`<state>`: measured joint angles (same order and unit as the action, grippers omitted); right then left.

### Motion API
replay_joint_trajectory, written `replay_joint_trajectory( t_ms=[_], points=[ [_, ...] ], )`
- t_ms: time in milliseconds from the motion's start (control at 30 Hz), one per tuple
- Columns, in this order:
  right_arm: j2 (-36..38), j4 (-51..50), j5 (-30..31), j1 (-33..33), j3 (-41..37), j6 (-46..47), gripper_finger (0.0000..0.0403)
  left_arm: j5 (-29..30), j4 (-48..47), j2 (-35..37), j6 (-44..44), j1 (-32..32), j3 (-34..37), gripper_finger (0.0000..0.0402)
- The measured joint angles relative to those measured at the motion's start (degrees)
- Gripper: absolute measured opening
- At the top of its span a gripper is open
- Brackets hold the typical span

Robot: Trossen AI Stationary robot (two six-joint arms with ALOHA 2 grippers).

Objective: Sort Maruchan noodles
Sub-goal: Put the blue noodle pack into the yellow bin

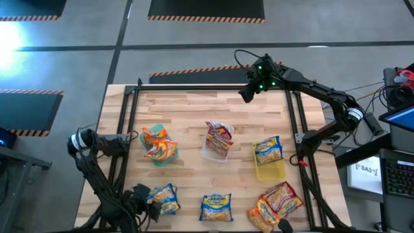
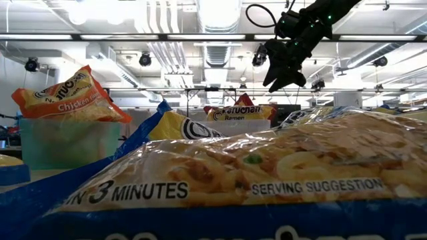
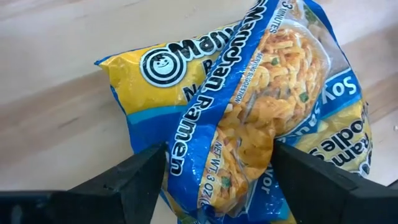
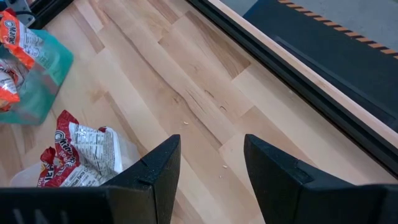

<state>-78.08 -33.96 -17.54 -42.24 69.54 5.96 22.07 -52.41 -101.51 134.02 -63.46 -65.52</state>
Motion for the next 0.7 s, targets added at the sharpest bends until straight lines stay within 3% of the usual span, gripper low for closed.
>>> replay_joint_trajectory(
  t_ms=[700],
  points=[
    [0.00, 0.00, 0.02, -0.02, 0.00, 0.00, 0.0167, 0.09, 0.01, 0.73, -3.06, 0.28, -0.47, 0.0026]
  ],
)
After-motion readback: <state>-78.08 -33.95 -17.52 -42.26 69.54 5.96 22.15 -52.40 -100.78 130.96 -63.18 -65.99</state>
